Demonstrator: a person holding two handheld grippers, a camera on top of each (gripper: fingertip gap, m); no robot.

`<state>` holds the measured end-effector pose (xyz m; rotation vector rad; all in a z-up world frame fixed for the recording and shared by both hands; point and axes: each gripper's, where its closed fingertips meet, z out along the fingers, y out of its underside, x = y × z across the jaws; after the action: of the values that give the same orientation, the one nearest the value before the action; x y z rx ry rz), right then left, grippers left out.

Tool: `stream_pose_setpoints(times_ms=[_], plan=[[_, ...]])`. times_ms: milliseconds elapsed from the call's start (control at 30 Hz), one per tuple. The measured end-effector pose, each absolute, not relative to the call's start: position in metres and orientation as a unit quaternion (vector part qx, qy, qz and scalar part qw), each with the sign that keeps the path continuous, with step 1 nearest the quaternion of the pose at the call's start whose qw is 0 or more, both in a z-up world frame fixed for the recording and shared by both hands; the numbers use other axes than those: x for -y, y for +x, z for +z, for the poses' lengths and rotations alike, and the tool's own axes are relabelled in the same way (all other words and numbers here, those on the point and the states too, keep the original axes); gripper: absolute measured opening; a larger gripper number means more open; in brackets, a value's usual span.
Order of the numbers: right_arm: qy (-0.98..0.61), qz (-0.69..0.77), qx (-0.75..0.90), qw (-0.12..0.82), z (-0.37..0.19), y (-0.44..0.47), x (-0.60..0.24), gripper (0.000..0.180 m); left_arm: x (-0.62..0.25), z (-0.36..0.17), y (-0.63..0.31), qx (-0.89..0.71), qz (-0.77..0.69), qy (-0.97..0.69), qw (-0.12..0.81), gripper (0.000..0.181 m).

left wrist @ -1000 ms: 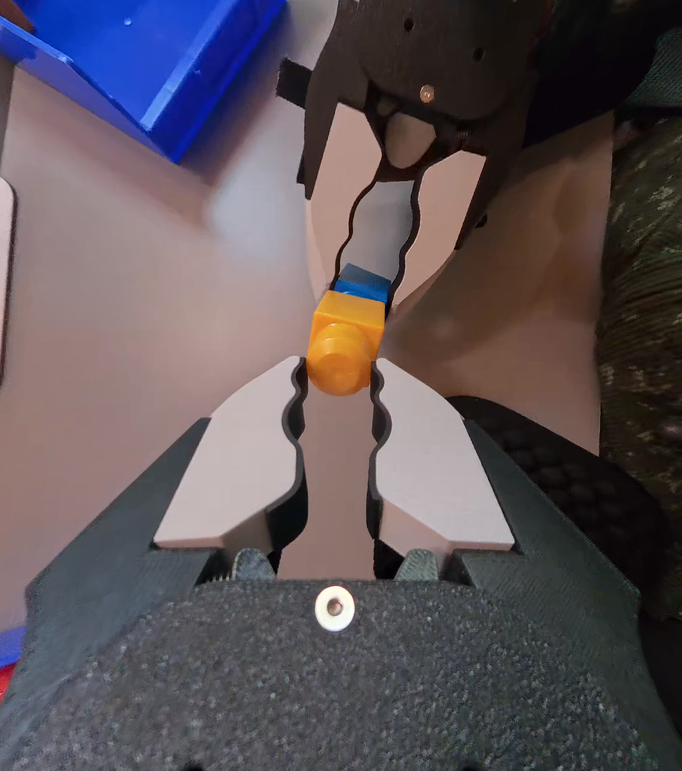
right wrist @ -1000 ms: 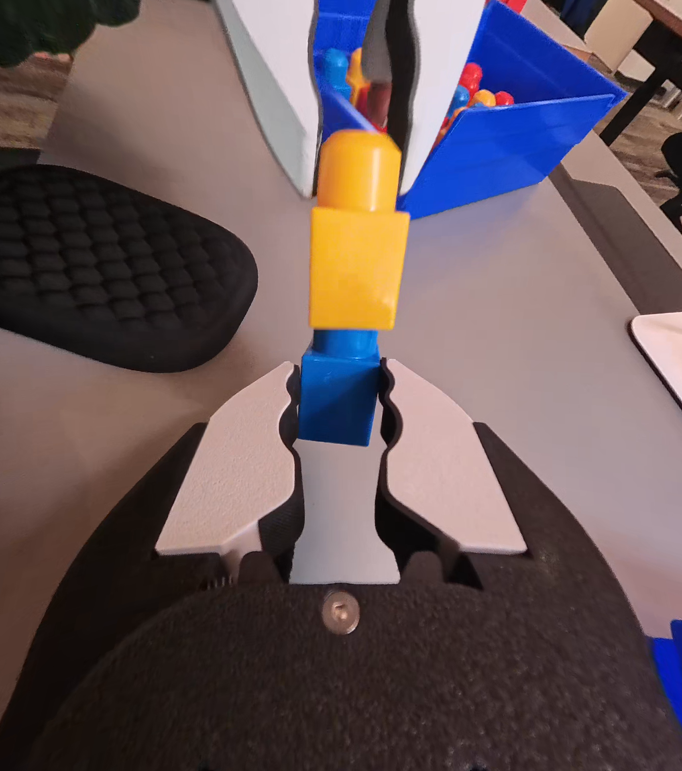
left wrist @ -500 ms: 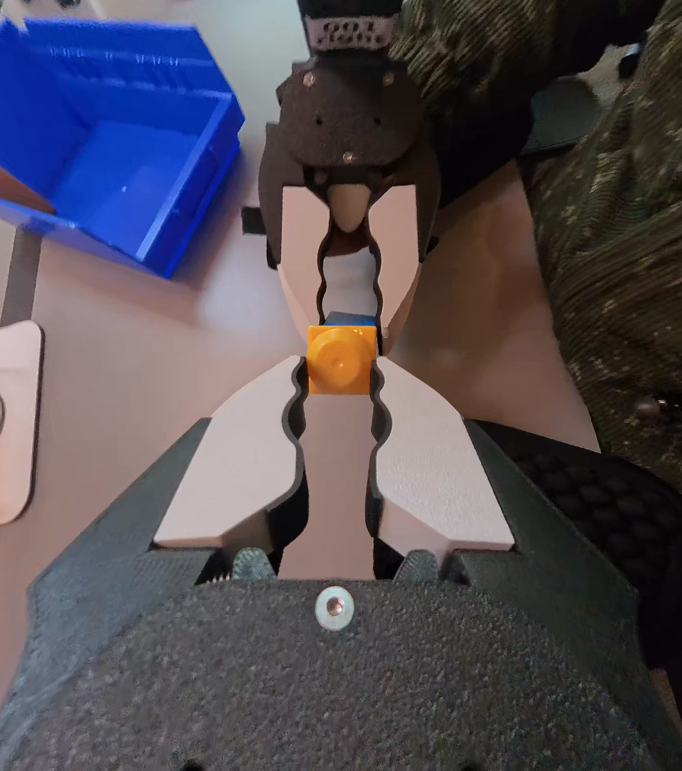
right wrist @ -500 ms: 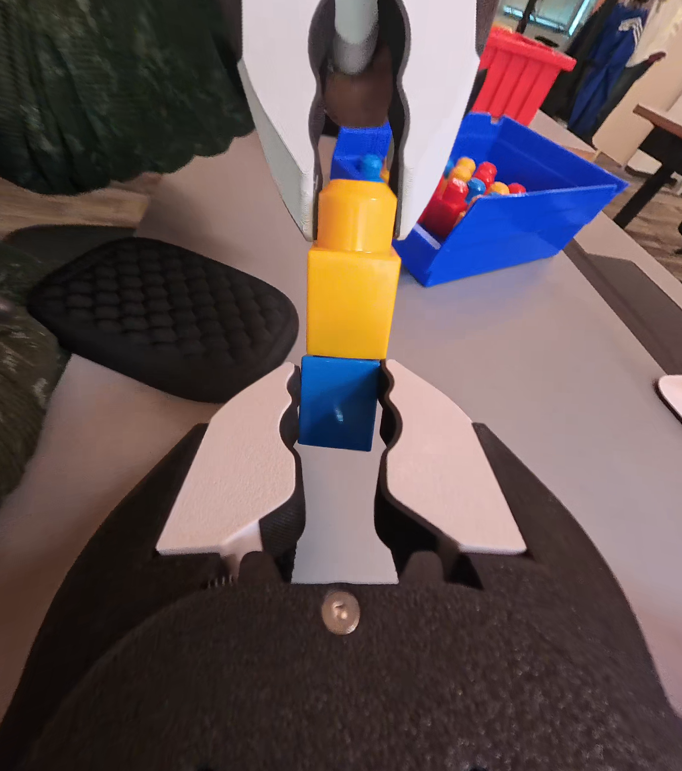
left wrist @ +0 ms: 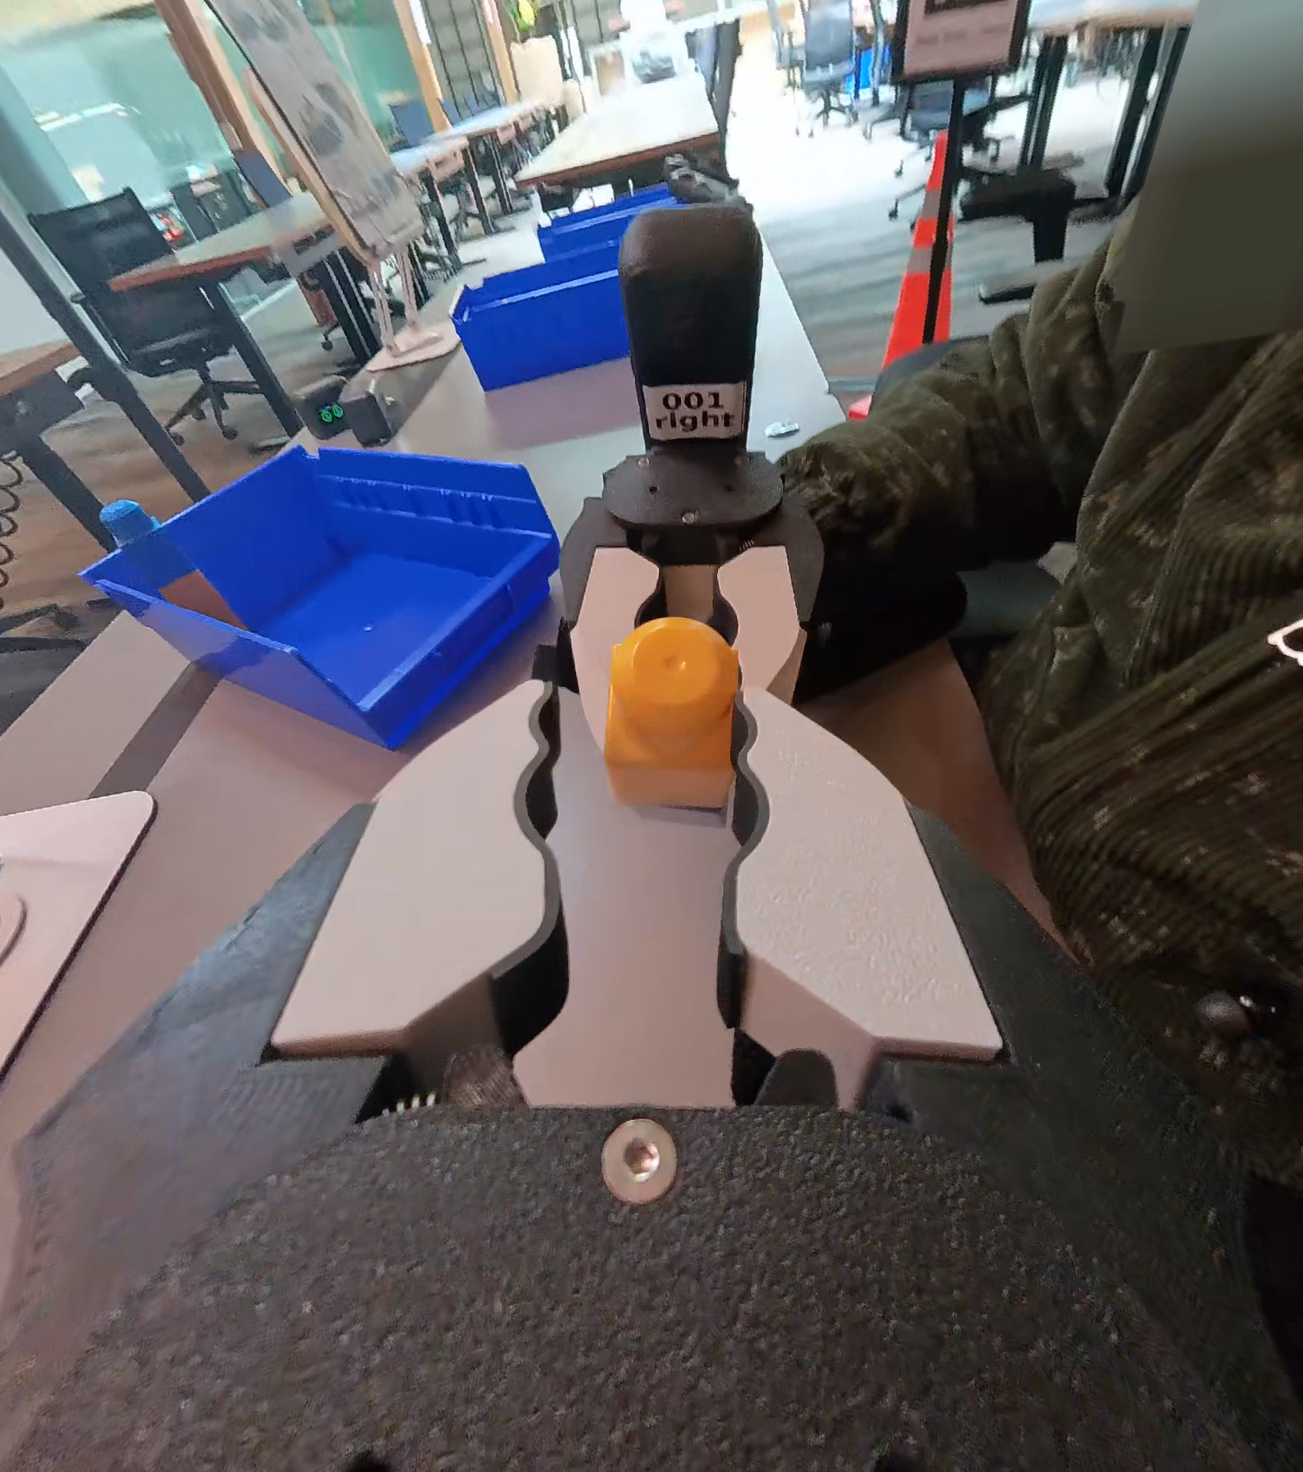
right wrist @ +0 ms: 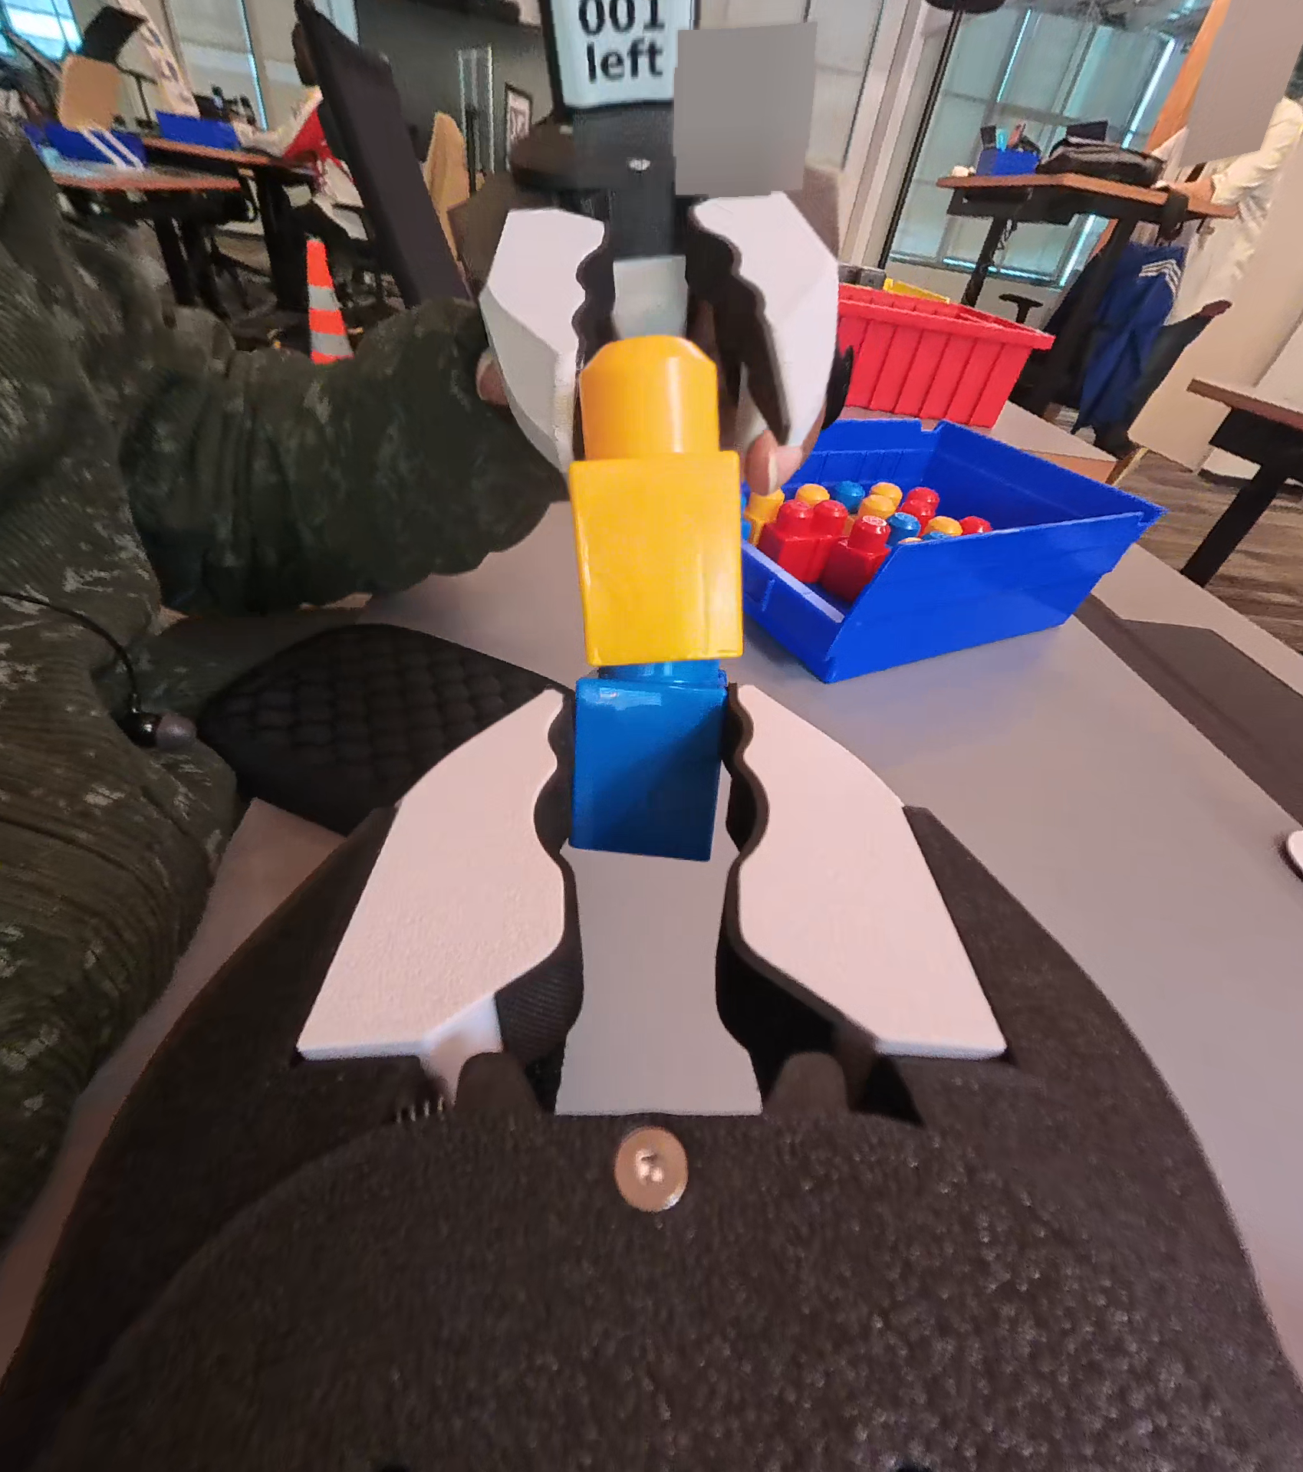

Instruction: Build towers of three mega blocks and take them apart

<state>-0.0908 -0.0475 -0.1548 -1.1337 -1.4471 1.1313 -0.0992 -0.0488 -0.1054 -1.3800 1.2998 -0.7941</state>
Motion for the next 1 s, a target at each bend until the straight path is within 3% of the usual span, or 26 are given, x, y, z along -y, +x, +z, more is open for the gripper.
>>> stream_pose_setpoints(times_ms=[333, 533, 1000], plan=[[-0.473, 0.492, 0.577, 0.449, -0.155, -0.092, 0.049, 0.036, 0.060, -0.103, -0.098, -0.513, -0.402, -0.546, 0.526, 0.041], [-0.475, 0.487, 0.584, 0.443, -0.159, -0.094, 0.052, 0.036, 0.055, -0.122, -0.088, -0.534, -0.350, -0.564, 0.524, 0.036], [-0.449, 0.502, 0.584, 0.454, -0.143, -0.090, 0.067, 0.035, 0.069, -0.120, -0.090, -0.528, -0.454, -0.500, 0.515, 0.037]])
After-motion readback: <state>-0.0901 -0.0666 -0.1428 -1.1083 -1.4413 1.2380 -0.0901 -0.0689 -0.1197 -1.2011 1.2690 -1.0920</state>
